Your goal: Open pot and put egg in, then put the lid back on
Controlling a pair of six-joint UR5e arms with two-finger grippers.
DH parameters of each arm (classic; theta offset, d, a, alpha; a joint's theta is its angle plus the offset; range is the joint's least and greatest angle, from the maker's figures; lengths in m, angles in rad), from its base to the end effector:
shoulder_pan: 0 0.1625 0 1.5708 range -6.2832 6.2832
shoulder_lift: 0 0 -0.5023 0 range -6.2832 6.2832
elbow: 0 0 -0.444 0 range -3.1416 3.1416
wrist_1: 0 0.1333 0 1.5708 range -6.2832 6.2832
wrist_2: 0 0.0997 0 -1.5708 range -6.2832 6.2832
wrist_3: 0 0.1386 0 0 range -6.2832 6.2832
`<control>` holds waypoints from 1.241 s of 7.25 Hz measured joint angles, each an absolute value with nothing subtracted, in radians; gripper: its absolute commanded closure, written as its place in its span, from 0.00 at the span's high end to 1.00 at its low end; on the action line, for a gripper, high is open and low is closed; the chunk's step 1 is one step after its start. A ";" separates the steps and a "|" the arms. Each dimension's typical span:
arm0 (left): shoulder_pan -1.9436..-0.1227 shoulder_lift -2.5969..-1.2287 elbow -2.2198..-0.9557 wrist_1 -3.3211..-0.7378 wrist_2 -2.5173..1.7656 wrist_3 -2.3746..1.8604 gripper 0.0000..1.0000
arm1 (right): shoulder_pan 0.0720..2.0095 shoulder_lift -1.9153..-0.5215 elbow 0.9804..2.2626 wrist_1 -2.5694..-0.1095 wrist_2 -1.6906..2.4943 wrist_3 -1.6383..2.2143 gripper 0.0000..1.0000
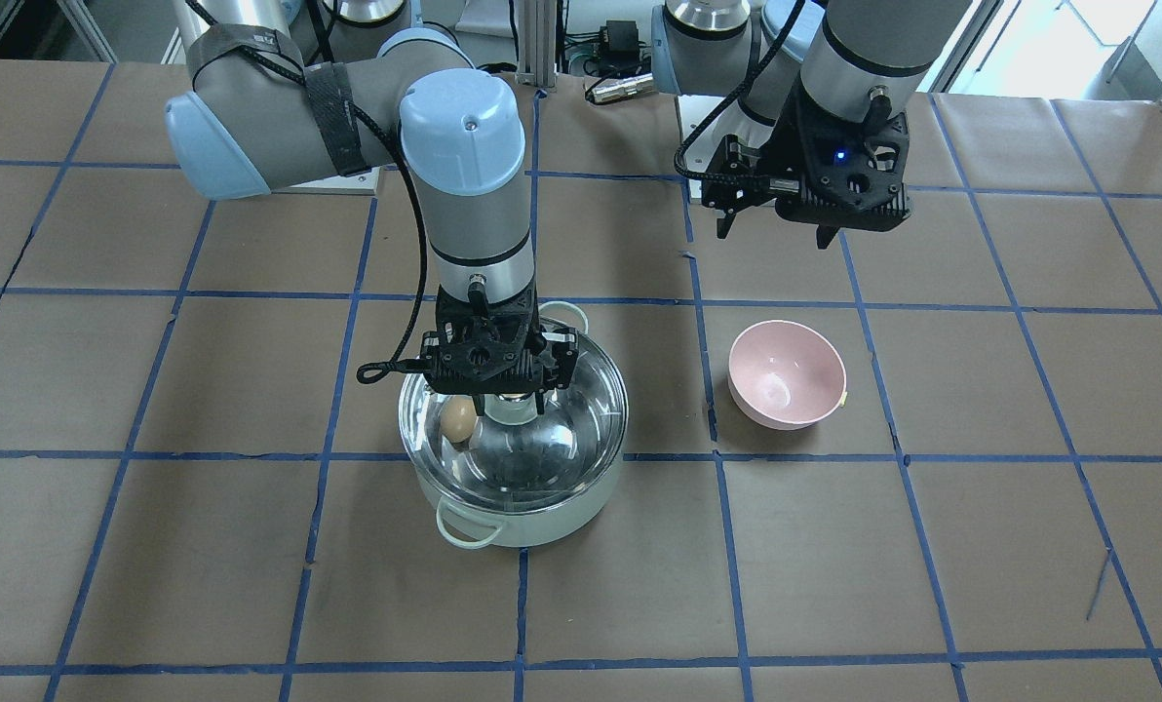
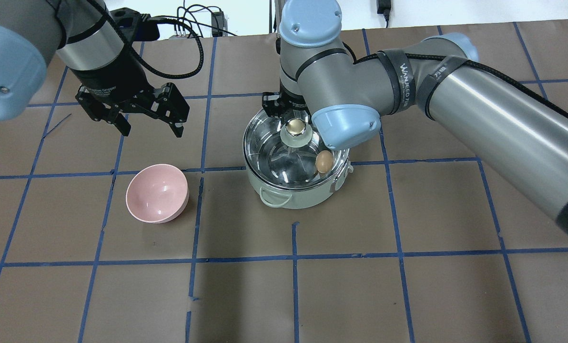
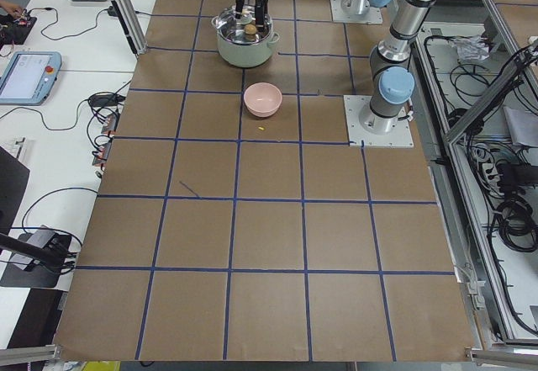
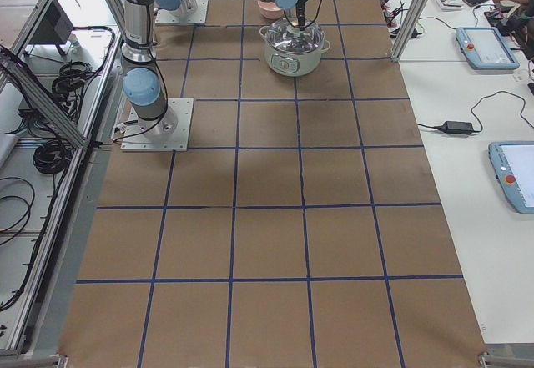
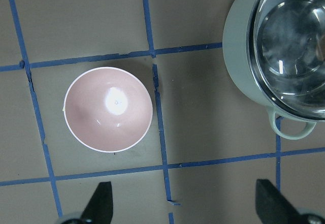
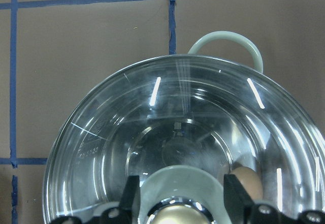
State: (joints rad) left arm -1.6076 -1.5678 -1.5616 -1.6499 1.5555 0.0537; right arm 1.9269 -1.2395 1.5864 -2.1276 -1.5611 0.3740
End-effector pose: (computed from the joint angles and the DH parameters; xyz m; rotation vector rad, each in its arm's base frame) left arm -0.1549 -0.5273 0.5253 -0.1405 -3.1208 -0.1044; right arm 0.3728 -0.6160 0.3718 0.0257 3.0435 -0.2942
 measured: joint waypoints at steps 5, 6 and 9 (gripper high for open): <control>-1.608 -1.568 -1.562 -1.650 1.555 0.054 1.00 | 1.809 -1.329 1.579 -2.097 -1.542 0.283 1.00; -1.608 -1.568 -1.562 -1.650 1.555 0.054 1.00 | 1.735 -1.380 1.581 -2.047 -1.520 0.215 1.00; -1.608 -1.568 -1.562 -1.650 1.555 0.054 1.00 | 1.553 -1.513 1.590 -1.847 -1.504 0.004 1.00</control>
